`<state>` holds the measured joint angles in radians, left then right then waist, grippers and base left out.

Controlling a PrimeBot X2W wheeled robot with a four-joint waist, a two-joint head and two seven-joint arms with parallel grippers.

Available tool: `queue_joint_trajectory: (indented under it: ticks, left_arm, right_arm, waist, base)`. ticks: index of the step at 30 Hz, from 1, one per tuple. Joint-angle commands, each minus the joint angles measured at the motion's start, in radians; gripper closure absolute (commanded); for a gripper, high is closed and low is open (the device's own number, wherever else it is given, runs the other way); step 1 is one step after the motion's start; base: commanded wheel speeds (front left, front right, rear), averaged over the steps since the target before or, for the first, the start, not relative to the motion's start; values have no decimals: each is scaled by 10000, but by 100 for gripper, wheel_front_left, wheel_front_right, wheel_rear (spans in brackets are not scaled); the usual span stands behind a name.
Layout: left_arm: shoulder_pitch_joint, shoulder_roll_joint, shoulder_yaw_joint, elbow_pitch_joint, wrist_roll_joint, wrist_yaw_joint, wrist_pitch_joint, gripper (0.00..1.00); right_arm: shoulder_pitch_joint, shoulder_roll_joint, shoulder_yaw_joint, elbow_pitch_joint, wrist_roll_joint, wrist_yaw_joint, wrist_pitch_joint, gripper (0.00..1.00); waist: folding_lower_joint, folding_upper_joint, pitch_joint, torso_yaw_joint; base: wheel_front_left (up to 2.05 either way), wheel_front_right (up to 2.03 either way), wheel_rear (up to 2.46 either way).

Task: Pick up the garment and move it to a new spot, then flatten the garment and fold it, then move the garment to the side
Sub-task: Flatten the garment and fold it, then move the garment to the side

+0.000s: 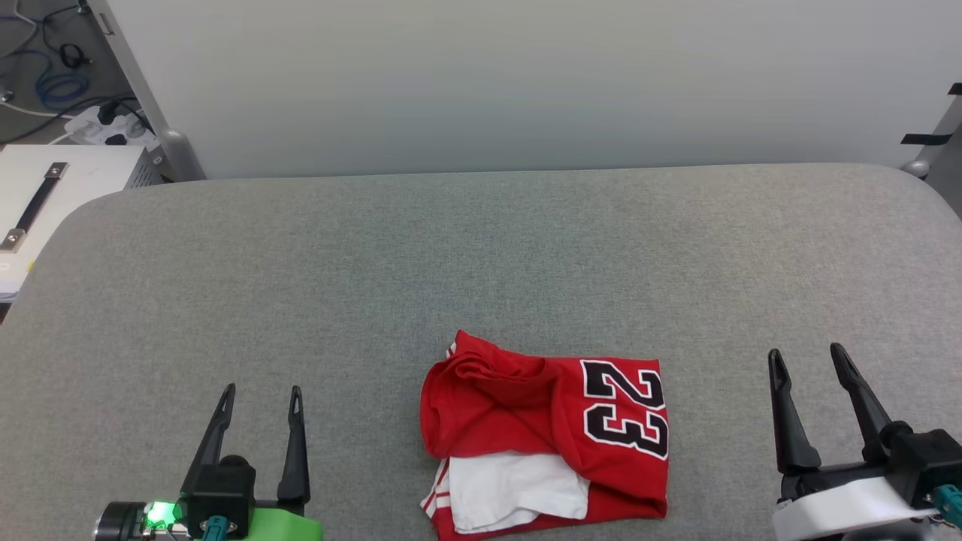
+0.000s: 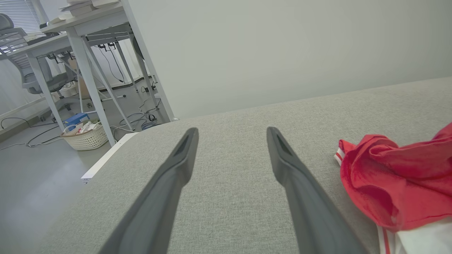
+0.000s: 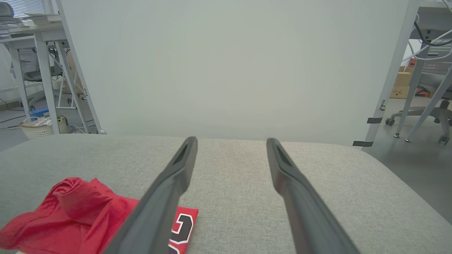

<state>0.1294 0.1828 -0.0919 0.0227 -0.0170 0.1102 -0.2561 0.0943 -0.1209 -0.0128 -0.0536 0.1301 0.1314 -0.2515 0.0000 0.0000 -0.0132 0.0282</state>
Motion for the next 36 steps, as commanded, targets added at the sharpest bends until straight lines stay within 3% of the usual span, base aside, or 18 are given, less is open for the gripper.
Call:
queue_joint_trajectory:
  ticks: [1, 9, 21, 28, 36]
  left_arm:
    - [165, 44, -17, -46, 28, -31, -57, 0]
    - [303, 2, -39, -75, -74, -123, -57, 0]
    - [308, -6, -12, -20, -58, -161, -57, 0]
    - [187, -58, -45, 10, -45, -183, -57, 0]
    - [-147, -118, -148, 44, -7, -252, -57, 0]
  right_arm:
    - [222, 152, -42, -157, -170, -7, -75, 0]
    - [725, 495, -17, -400, -439, -7, -97, 0]
    - [644, 482, 75, -221, -593, -7, -101, 0]
    - [-431, -317, 101, -276, -430, -7, 67, 0]
    - [-2627, -2184, 326, -83, 1325, -7, 2163, 0]
  waist:
    - [0, 0, -12, 18]
    - [0, 0, -74, 78]
    - [0, 0, -105, 195]
    - [0, 0, 0, 327]
    - [0, 0, 327, 663]
  base:
    - [0, 0, 0]
    - [0, 0, 0]
    - [0, 0, 0]
    - [0, 0, 0]
    - [0, 0, 0]
